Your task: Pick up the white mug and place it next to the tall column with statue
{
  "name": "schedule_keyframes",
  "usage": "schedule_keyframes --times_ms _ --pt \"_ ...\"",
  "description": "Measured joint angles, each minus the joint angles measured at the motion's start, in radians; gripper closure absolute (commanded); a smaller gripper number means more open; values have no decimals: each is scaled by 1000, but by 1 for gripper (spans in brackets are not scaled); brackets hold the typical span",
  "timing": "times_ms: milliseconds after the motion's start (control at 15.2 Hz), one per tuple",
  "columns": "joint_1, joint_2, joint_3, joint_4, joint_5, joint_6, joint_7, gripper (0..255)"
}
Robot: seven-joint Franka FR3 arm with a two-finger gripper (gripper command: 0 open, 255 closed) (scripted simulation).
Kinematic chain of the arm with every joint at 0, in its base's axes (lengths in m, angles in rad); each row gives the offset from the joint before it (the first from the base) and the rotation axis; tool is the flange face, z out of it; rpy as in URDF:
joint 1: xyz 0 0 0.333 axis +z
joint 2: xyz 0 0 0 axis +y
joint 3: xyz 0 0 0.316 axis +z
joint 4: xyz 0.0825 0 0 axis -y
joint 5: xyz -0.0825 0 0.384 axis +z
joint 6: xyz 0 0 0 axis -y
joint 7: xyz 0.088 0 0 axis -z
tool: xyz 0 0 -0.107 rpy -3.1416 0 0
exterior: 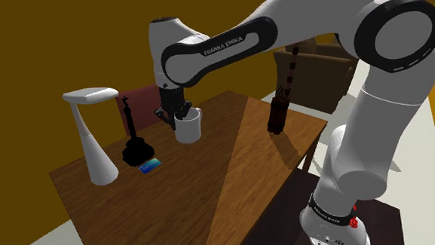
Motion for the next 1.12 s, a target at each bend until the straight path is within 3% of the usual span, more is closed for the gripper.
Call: schedule_keyframes --times_ms 1122 --pt "0 78 0 -143 -24 219 30 255"
